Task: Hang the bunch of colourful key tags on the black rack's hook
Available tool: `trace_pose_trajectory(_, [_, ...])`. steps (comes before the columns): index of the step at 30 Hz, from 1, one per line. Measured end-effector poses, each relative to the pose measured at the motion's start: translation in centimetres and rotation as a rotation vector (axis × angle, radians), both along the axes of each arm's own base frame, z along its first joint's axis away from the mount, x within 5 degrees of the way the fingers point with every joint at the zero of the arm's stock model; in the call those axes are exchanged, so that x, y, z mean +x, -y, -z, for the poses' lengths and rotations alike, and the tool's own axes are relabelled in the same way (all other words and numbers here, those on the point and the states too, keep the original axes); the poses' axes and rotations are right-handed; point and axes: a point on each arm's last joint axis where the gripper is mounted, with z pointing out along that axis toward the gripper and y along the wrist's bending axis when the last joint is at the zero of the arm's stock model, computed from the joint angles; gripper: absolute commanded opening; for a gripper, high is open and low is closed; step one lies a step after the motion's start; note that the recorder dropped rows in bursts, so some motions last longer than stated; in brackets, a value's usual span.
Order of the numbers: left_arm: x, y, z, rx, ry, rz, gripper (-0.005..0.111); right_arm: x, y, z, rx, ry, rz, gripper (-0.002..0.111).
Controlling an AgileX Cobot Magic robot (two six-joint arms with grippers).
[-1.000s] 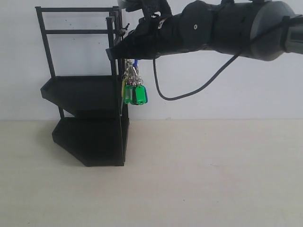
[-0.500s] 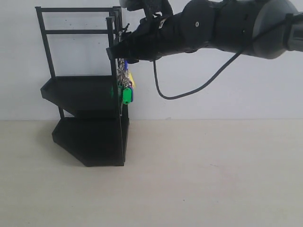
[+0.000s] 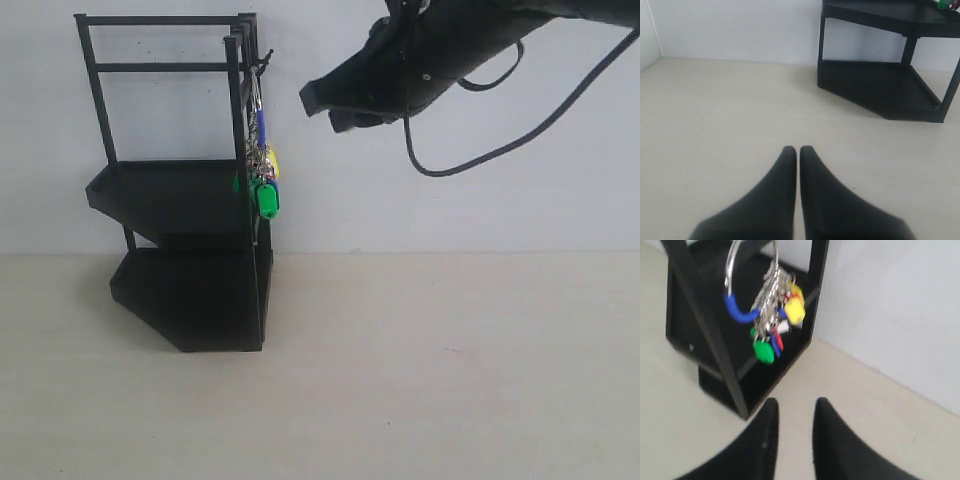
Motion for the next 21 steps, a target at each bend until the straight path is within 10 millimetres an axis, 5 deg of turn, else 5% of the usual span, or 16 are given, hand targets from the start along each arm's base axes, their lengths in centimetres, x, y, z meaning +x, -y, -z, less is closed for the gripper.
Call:
trace_pose_trajectory(7, [0.0,0.0,0.0,0.000,0.000,0.000,0.004,-3.8,1.8,2.3,-0.210,-0.299,-0.083,0.000])
trace_pose_trajectory(13, [0.0,0.0,0.0,0.000,0.000,0.000,0.004,-10.7,6.2,3.8,-0.002,0.016,0.027,0.000])
trace_pose_trajectory(18, [0.0,0.0,0.0,0.000,0.000,0.000,0.004,-17.4,10.2,10.3,0.045,-0.001,0.101,0.000])
trace_pose_trajectory(21, [0.0,0.0,0.0,0.000,0.000,0.000,0.004,-19.1,11.1,12.0,0.034,-0.027,0.106,0.000])
